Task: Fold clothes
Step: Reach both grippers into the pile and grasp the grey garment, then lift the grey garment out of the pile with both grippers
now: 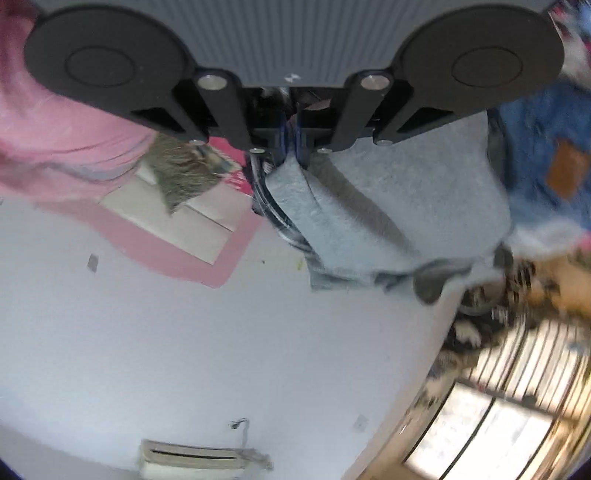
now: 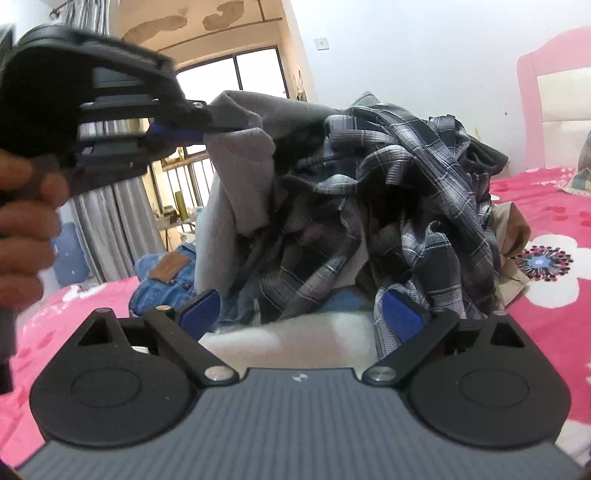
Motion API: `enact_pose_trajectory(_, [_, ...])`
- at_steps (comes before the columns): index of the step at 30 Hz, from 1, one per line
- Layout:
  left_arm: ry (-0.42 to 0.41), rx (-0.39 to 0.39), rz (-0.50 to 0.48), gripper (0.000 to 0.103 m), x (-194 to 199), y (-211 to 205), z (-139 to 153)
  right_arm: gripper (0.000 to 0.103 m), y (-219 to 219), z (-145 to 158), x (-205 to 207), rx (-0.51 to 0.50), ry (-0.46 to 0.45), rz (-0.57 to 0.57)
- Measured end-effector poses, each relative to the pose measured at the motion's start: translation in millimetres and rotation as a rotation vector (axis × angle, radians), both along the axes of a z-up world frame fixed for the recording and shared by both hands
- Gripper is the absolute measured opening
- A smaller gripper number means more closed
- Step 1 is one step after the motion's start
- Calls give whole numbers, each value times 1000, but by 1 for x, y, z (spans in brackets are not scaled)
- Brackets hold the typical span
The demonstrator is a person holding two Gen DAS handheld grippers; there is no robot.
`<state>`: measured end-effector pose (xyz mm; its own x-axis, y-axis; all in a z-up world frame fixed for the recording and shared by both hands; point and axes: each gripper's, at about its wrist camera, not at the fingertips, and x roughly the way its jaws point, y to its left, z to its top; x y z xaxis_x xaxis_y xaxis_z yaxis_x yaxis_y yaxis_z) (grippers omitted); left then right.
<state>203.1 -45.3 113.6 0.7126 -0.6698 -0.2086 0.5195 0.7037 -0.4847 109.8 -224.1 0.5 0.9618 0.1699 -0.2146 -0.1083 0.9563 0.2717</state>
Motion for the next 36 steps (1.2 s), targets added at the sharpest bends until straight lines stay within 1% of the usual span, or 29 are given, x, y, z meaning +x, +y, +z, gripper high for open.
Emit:
enact_pose_trajectory(3, [58, -106, -36, 4, 1, 15, -9, 95, -2, 1, 2, 47, -6, 14])
enact_pose_trajectory(8, [116, -250, -145, 4, 2, 32, -11, 95, -5, 8, -2, 48, -51, 18])
enact_pose_trajectory(12, [138, -293, -237, 4, 1, 37, -10, 95, -7, 19, -8, 56, -118, 44])
enact_pose_trajectory(14, [145, -328, -270, 4, 0, 37, -9, 95, -5, 25, -12, 52, -157, 62])
enact_pose_trajectory(18, [167, -378, -350, 4, -6, 36, -6, 95, 6, 32, -14, 9, -194, 112])
enact_pose_trajectory(19, [172, -384, -364, 4, -4, 36, -6, 91, 9, 34, -14, 3, -198, 124])
enact_pose_trajectory(20, [179, -389, -378, 4, -2, 35, -8, 84, 11, 35, -15, 0, -205, 132])
enact_pose_trajectory(21, [184, -395, -393, 4, -2, 36, -8, 81, 13, 38, -16, 6, -217, 139])
enact_pose_trajectory(22, [187, -399, -409, 4, -6, 38, -7, 75, 13, 40, -18, 19, -231, 148])
enact_pose_trajectory(24, [189, -403, -440, 4, -14, 41, -5, 70, 14, 46, -20, 48, -257, 166])
enact_pose_trajectory(25, [187, -399, -453, 4, -19, 42, -3, 63, 13, 48, -22, 67, -268, 175])
enact_pose_trajectory(26, [181, -394, -460, 4, -24, 42, -2, 58, 14, 51, -23, 81, -279, 181])
enact_pose_trajectory(27, [179, -393, -464, 4, -28, 43, 0, 57, 16, 55, -25, 86, -291, 182])
enact_pose_trajectory(31, [194, -451, -443, 4, -41, 53, 1, 36, 23, 70, -33, 74, -331, 183])
enact_pose_trajectory(33, [188, -467, -427, 4, -51, 58, 3, 34, 27, 78, -36, 77, -335, 198])
enact_pose_trajectory(35, [182, -492, -421, 4, -60, 62, 10, 27, 30, 88, -41, 80, -339, 214])
enact_pose_trajectory(36, [179, -506, -422, 4, -64, 65, 13, 26, 31, 92, -43, 79, -344, 220])
